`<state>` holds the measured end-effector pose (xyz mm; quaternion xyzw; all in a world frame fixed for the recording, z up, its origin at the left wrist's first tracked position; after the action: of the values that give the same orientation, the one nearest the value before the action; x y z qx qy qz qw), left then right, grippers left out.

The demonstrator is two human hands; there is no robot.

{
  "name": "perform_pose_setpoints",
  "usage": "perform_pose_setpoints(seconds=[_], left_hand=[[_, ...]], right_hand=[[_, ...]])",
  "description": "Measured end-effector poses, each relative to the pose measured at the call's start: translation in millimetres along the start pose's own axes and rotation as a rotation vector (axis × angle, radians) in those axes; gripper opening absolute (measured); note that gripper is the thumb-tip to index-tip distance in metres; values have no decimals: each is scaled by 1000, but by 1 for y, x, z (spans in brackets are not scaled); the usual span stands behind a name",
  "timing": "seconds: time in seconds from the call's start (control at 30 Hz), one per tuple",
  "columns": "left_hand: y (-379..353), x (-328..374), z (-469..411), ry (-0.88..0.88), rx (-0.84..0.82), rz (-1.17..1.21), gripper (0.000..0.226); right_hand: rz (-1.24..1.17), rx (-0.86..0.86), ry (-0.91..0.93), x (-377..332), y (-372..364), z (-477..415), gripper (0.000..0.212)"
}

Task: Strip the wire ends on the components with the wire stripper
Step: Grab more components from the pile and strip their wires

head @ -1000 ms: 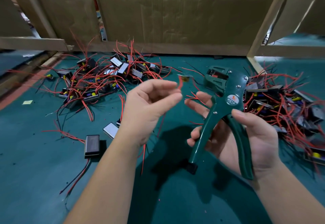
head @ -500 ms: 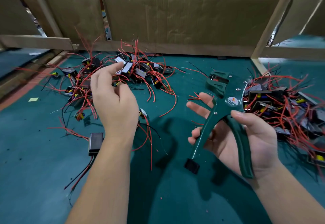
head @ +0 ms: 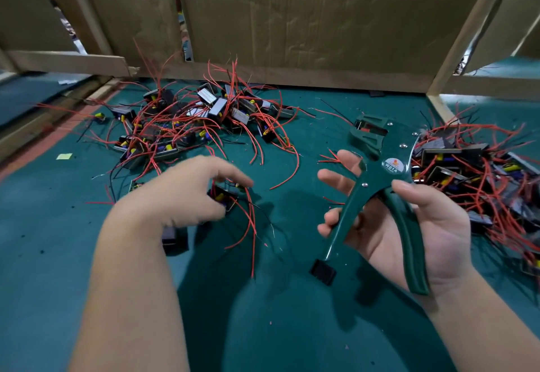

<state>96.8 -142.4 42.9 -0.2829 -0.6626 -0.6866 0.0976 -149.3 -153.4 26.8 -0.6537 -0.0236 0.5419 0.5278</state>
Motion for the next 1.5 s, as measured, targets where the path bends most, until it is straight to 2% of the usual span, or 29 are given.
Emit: perform_pose_setpoints(seconds=[0.07,0.13,0.2,0.27,0.33,0.37,0.47,0.6,0.7,0.8,0.97,1.07,1.3,1.5], left_hand=[[-8,-2,-4,39,-15,9,38],[-9,-3,-10,60,97,36,20],[-9,-2,-15,54,260,93,17],[-9,7,-19,-20,453,295,18],[-10,22,-21,-138,597,599,11],[-10,30,-22,-192,629,700,7],[-14,44,-24,-275,652,941,19],[-21,52,-29,-226,667,1290,14],[-25,54,-32,-146,675,1275,9],[-26,52,-33,-93,697,1130,20],[-29,55,-32,-86,694,978,12],[-31,60,-33,-126,712,987,6],[-35,59,-36,-79,797,978,13],[-37,62,-37,-112,751,971,19]], right_hand=[[-1,2,-3,0,0,0,94],[4,5,-6,0,-1,0,93],[1,10,-4,0,0,0,92],[0,13,-3,0,1,-1,90],[5,10,-7,0,1,-2,87],[7,9,-11,0,1,-2,85],[19,20,-26,1,1,-2,84],[49,6,-82,4,-2,-1,83],[47,-25,-134,9,-5,-1,82],[56,-50,-157,13,-6,-1,81],[65,-79,-146,14,-8,-3,66],[83,-90,-144,15,-8,-2,58],[132,-81,-112,16,-9,-1,48],[169,-15,-101,19,-9,-1,46]])
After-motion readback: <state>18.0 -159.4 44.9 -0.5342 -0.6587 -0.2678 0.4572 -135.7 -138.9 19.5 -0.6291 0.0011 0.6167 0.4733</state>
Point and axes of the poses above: each hand's wrist, its own z-axis away from the middle knuckle, its own y-axis out of the back of the hand, x = y × z, the point moved 3 cm from there along -z, towards the middle knuckle, and after that the axes turned 12 degrees about -y, right-handed, at the moved point
